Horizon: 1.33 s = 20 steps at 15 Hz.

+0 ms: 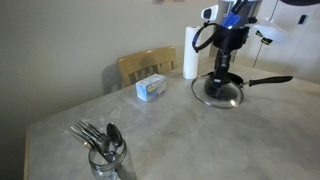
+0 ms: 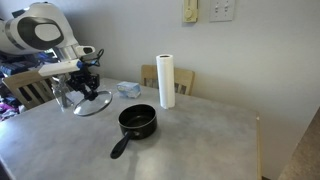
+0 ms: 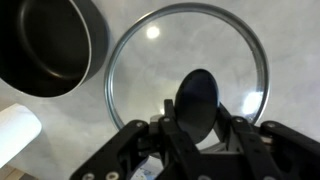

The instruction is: Pick up the lid and put it on the pot

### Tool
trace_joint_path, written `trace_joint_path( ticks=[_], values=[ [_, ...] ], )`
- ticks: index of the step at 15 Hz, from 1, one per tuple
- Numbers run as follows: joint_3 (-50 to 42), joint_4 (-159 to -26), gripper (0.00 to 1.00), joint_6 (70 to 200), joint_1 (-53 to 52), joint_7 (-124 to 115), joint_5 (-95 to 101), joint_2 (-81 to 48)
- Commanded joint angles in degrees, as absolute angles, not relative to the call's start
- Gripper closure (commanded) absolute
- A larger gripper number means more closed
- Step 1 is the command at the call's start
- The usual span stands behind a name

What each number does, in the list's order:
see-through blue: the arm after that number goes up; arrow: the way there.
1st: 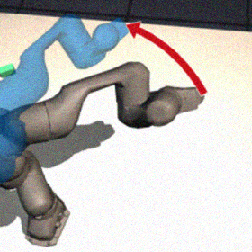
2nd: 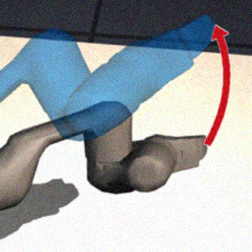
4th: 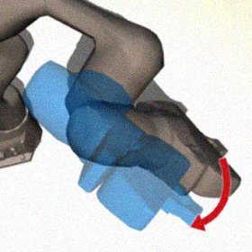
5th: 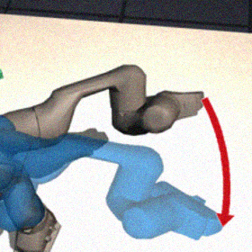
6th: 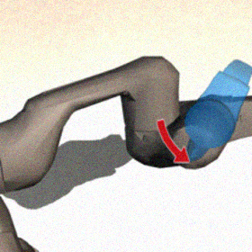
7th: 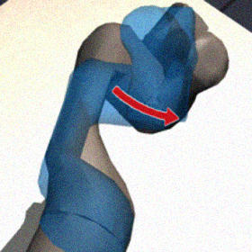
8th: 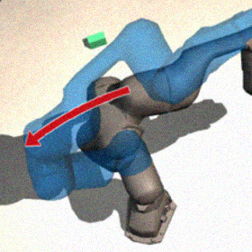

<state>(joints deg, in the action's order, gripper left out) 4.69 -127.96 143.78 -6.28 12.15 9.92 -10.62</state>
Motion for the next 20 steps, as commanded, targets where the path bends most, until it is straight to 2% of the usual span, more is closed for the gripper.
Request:
trace_joint_path(
  ticks=[1, 10, 20],
  values=[
    [3.82, -122.32, 0.86, 142.79, -2.75, 17.94, 7.99, -12.94],
    [0.23, -111.87, 0.86, 144.39, 3.84, 20.30, 5.90, -20.58],
    [-3.61, -110.01, 0.86, 142.66, 6.17, 18.31, 7.60, -25.22]
  ],
)
